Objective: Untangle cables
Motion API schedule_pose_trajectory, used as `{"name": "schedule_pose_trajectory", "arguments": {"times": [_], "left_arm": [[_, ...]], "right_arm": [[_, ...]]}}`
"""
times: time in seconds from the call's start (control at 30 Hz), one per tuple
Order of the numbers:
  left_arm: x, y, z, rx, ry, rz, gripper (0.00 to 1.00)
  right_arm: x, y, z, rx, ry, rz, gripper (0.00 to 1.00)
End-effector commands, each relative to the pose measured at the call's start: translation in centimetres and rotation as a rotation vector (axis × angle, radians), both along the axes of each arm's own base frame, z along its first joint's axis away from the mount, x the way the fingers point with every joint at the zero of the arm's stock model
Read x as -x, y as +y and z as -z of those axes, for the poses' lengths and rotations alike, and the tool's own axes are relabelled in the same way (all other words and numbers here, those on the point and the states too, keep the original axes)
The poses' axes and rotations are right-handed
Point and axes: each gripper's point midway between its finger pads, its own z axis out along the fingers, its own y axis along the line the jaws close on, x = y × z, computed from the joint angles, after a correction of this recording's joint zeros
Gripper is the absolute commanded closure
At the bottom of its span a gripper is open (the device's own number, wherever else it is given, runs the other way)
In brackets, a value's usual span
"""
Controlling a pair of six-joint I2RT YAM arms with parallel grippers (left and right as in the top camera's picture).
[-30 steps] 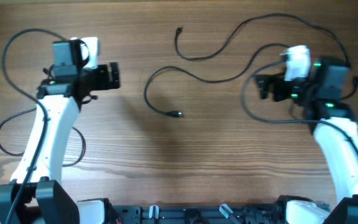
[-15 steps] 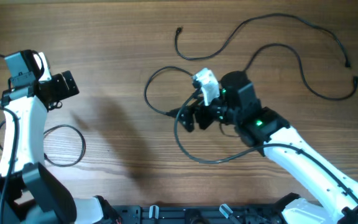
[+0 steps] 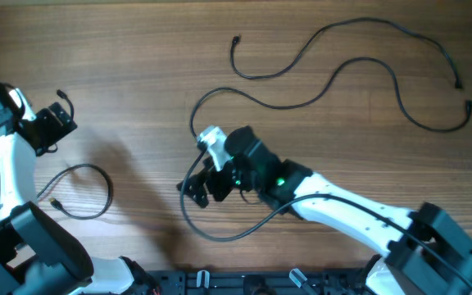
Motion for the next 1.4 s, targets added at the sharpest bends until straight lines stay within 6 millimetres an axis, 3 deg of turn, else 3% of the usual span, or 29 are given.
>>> {"name": "schedule_pose_trajectory", "arguments": {"times": [0.0,0.17,0.3,0.4,0.67,0.8,0.97,1.1,1.37], "left_arm": [[0.1,0.2,0.2,0.017,-0.004,0.005,0.05],[0.5,-1.1,0.7,0.032,0.039,0.056,0.03],[1.3,0.4,0.9,-0.035,0.085,0.008,0.00],[0.1,1.1,0.9,-0.060,0.043,0.007,0.00],[-2.3,1.4,3.6,-0.042,0.012,0.061,0.00],[-4.3,0.3,4.7,-0.074,0.008,0.160,0.00],[-7.4,-1.7,4.6,-0.209,-0.010,0.405,0.00],[-7.9,-1.5,4.9,-0.228,-0.016,0.425,0.00],[-7.6,-1.7,8.2,-0.188,0.035,0.432,0.01]], "right_arm": [[0.7,1.0,0.9,0.014,0.015,-0.009,0.00],[0.1,0.8,1.2,0.034,-0.009,0.023,0.00],[0.1,0.8,1.2,0.034,-0.010,0.022,0.00],[0.1,0.8,1.2,0.033,-0.010,0.023,0.00],[-0.1,0.7,1.2,0.037,-0.016,0.032,0.00],[-0.1,0.7,1.2,0.038,-0.018,0.034,0.00],[-0.1,0.7,1.2,0.038,-0.017,0.035,0.00],[-0.1,0.7,1.2,0.039,-0.016,0.034,0.01],[-0.1,0.6,1.3,0.044,-0.013,0.035,0.04]]}}
